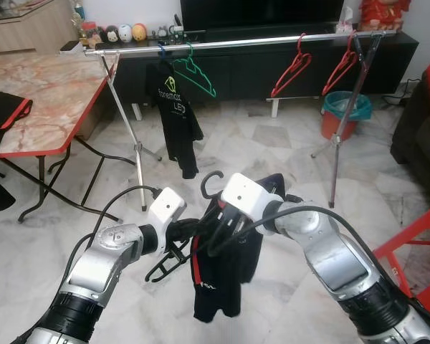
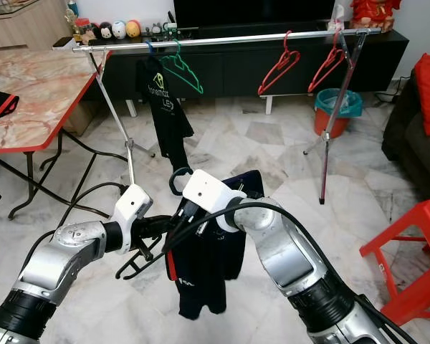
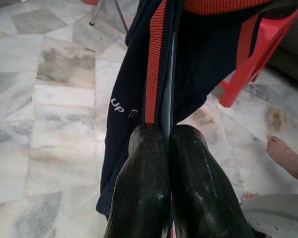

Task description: Hang hanger

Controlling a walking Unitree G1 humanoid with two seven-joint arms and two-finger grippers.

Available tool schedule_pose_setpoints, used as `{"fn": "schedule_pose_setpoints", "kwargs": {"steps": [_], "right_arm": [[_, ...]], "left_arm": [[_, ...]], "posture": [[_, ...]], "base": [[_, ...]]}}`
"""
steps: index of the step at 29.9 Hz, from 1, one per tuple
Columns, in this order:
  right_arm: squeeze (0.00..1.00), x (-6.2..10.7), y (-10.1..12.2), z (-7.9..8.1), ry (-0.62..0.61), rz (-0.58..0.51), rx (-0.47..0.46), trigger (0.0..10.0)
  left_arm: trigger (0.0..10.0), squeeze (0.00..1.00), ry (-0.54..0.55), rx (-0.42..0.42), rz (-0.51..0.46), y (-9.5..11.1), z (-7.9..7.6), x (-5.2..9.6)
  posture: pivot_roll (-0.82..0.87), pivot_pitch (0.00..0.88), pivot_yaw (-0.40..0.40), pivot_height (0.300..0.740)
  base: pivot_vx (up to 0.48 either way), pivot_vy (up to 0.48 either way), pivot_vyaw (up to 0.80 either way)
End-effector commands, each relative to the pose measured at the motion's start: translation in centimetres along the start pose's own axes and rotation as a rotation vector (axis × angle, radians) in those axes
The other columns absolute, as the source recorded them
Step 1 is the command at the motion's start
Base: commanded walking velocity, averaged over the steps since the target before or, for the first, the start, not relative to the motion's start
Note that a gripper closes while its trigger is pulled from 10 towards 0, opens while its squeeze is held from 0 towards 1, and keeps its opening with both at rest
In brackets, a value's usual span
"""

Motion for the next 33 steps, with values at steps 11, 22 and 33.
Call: {"fn": "schedule_pose_setpoints", "kwargs": {"steps": [11,22,33], "right_arm": [[0.00,0.9,1.8,2.8,0.169,-0.119,0.039,10.0],[1.00,1.1,1.4,2.6,0.165,-0.106,0.049,10.0],[1.00,1.1,1.3,2.5,0.158,-0.106,0.050,10.0]], "left_arm": [[10.0,0.00,-0.003,-0.025,-0.135,3.0,-0.1,0.2],[10.0,0.00,-0.003,-0.024,-0.154,3.2,-0.2,0.1],[10.0,0.00,0.008,-0.022,-0.160,3.3,0.0,0.1]], "posture": [[-0.08,0.016,0.082,0.740],[-0.08,0.008,0.078,0.740],[-0.08,0.010,0.076,0.740]], "base": [[0.000,0.000,0.00],[0.000,0.000,0.00],[0.000,0.000,0.00]]}}
Point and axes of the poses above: a point about 5 cm out from each wrist's last joint towards the gripper, its own x axis pointing back from the gripper into the wrist, its own y axis along the axis of the wrist's last joint, z = x × y, the point moved 4 cm from there along -x, pointing out of the wrist towards the gripper, and after that the axes turned 12 degrees about x, right-handed, at the moved point
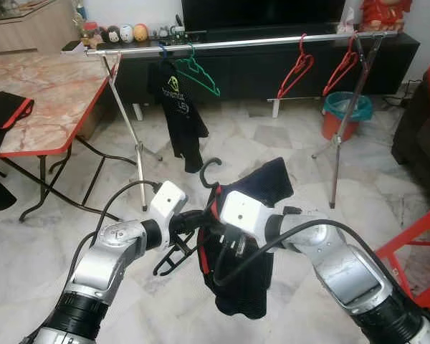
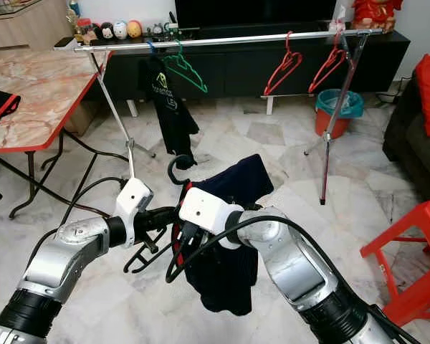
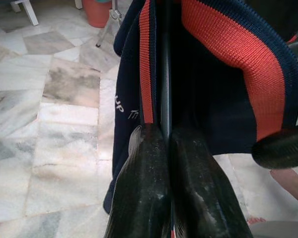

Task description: Hang hanger

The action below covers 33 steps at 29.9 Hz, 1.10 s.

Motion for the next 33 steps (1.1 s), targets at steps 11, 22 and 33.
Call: {"fn": "schedule_pose_setpoints", "kwargs": {"steps": [11,22,33], "right_arm": [[1.00,0.3,0.6,0.5,0.033,-0.023,0.034,10.0],[1.00,0.9,-0.3,0.6,0.042,0.006,0.039,10.0],[1.00,2.1,-1.3,2.3,0.145,0.022,0.076,10.0]], "left_arm": [[10.0,0.00,0.022,-0.030,-0.090,2.2,0.4,0.2],[10.0,0.00,0.045,-0.034,-0.101,2.3,0.7,0.2],[10.0,0.00,0.087,-0.038,-0.123,2.6,1.3,0.1]], "posture": [[-0.09,0.016,0.073,0.740],[-0.09,0.017,0.074,0.740],[-0.09,0.011,0.064,0.740]], "base": [[0.000,0.000,0.00],[0.000,0.000,0.00],[0.000,0.000,0.00]]}}
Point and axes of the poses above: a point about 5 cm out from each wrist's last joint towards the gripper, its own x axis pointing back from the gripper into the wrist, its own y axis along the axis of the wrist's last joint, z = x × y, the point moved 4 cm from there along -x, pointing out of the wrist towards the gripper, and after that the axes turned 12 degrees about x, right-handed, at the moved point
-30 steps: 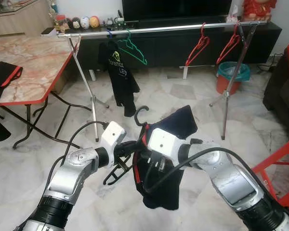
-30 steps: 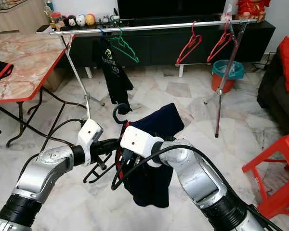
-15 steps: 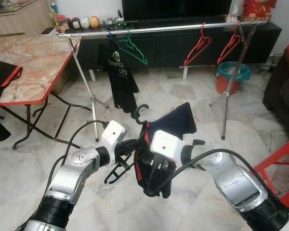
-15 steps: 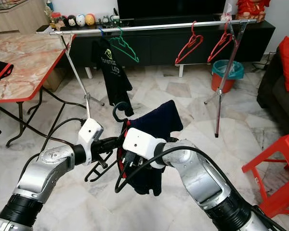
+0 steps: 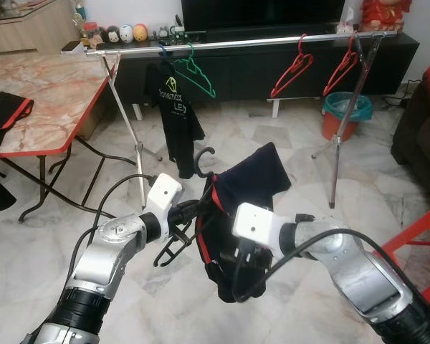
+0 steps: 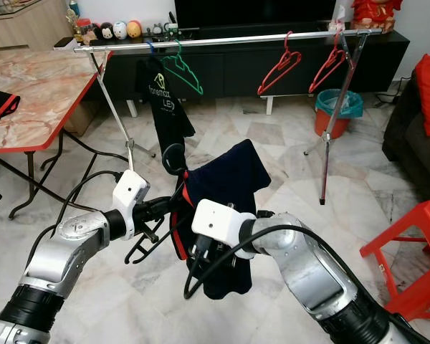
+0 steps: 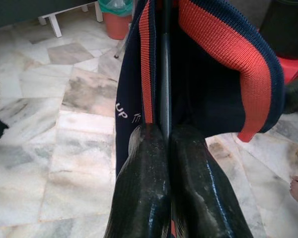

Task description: Hang hanger

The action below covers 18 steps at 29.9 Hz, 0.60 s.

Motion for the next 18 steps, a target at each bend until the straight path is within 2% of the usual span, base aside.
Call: {"fn": "schedule_pose_setpoints", "kwargs": {"steps": [1,6,7,9,13,15,16,18], "right_arm": [[1.00,0.2,0.5,1.1,0.054,-0.021,0.033,10.0],[1.00,0.6,-1.3,1.5,0.053,0.067,0.040,10.0],[0.00,0.8,-1.7,1.1,0.016,0.085,0.033,10.0],[0.00,1.2,-2.5,0.4,-0.042,0.123,0.004,10.0],[0.00,2.1,-3.0,0.4,-0.043,0.124,0.009,10.0],[0.00,3.4,-3.6,-1.4,-0.150,0.120,0.024,10.0],[0.00,4.5,-3.6,-2.5,-0.201,0.088,0.085,10.0],[0.00,5.7,-3.5,-3.3,-0.229,0.054,0.115,10.0]], "left_arm": [[10.0,0.00,0.017,-0.033,-0.060,1.6,0.4,0.1],[10.0,0.00,0.029,-0.032,-0.064,1.6,0.6,0.1],[10.0,0.00,0.031,-0.032,-0.064,1.5,0.7,0.1],[10.0,0.00,0.034,-0.032,-0.063,1.4,0.8,0.1],[10.0,0.00,0.032,-0.032,-0.063,1.4,0.8,0.1],[10.0,0.00,0.017,-0.045,-0.048,1.1,0.7,0.2],[10.0,0.00,0.005,-0.061,-0.028,0.8,0.6,0.3],[10.0,0.00,-0.028,-0.077,-0.003,0.4,0.4,0.5]], "posture": [[-0.09,0.011,0.064,0.740],[-0.10,0.009,0.060,0.740],[-0.10,0.008,0.059,0.740],[-0.10,0.008,0.059,0.740],[-0.10,0.006,0.058,0.740],[-0.11,0.004,0.058,0.740],[-0.11,0.000,0.058,0.740],[-0.11,0.001,0.060,0.740]], "base": [[0.000,0.000,0.00],[0.000,0.000,0.00],[0.000,0.000,0.00],[0.000,0.000,0.00],[0.000,0.000,0.00],[0.000,0.000,0.00],[0.000,0.000,0.00],[0.000,0.000,0.00]]}}
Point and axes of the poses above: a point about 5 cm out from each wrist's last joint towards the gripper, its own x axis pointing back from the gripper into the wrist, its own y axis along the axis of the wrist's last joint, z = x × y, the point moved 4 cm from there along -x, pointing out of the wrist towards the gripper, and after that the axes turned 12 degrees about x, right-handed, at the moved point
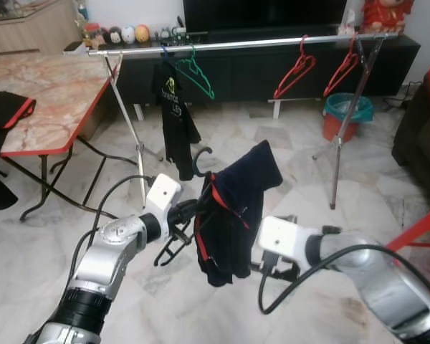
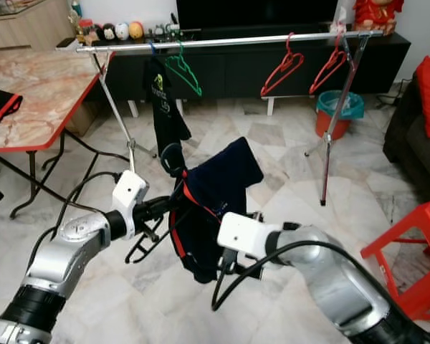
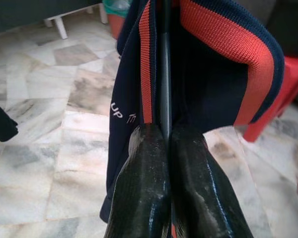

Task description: Hang hanger

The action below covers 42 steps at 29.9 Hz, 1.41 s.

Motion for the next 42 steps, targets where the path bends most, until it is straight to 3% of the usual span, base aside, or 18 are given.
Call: {"fn": "schedule_pose_setpoints", "kwargs": {"steps": [1,4,8,13,15,20,24,29,34,42], "right_arm": [[0.00,0.9,0.0,-1.1,-0.043,-0.033,0.006,10.0],[0.00,2.2,-0.8,-3.1,-0.096,-0.032,0.027,10.0],[0.00,2.7,-0.6,-3.4,-0.083,-0.083,0.007,10.0],[0.00,2.7,-0.9,-2.0,0.033,-0.183,-0.022,10.0],[0.00,2.5,-1.6,-1.2,0.080,-0.176,-0.007,10.0],[0.00,2.6,-1.1,-0.1,0.176,-0.251,-0.022,10.0],[0.00,2.5,-1.3,0.0,0.188,-0.252,0.008,10.0],[0.00,2.5,-0.5,-1.1,0.176,-0.317,0.062,10.0],[0.00,2.3,-0.8,-1.8,0.168,-0.305,0.098,10.0],[0.00,2.3,-0.5,-0.1,0.308,-0.354,0.084,10.0]], "left_arm": [[10.0,0.00,-0.026,-0.053,-0.014,0.7,-0.1,0.3],[10.0,0.00,-0.049,-0.078,0.019,0.2,-0.1,0.8],[10.0,0.00,-0.092,-0.091,0.049,-0.2,-0.4,1.2],[10.0,0.00,-0.220,-0.098,0.102,-0.7,-1.8,1.9],[10.0,0.00,-0.272,-0.102,0.126,-0.9,-2.4,2.3],[10.0,0.00,-0.310,-0.120,0.137,-0.7,-2.8,2.5],[10.0,0.00,-0.345,-0.126,0.149,-0.5,-3.1,2.6],[10.0,0.00,-0.415,-0.159,0.189,-0.5,-3.9,2.9],[10.0,0.00,-0.465,-0.180,0.216,-0.5,-4.5,3.2],[10.0,0.00,-0.488,-0.221,0.219,0.0,-4.8,3.1]], "posture": [[-0.11,0.001,0.060,0.740],[-0.12,0.000,0.059,0.740],[-0.12,0.000,0.058,0.740],[-0.11,0.000,0.054,0.740],[-0.11,0.000,0.053,0.740],[-0.11,0.000,0.050,0.740],[-0.10,0.000,0.045,0.740],[-0.10,0.000,0.035,0.740],[-0.10,0.000,0.027,0.740],[-0.09,0.000,0.015,0.740]], "base": [[0.000,0.000,0.00],[0.000,0.000,0.00],[0.000,0.000,0.00],[0.000,0.000,0.00],[0.000,0.000,0.00],[0.000,0.000,0.00],[0.000,0.000,0.00],[0.000,0.000,0.00],[0.000,0.000,0.00],[0.000,0.000,0.00]]}}
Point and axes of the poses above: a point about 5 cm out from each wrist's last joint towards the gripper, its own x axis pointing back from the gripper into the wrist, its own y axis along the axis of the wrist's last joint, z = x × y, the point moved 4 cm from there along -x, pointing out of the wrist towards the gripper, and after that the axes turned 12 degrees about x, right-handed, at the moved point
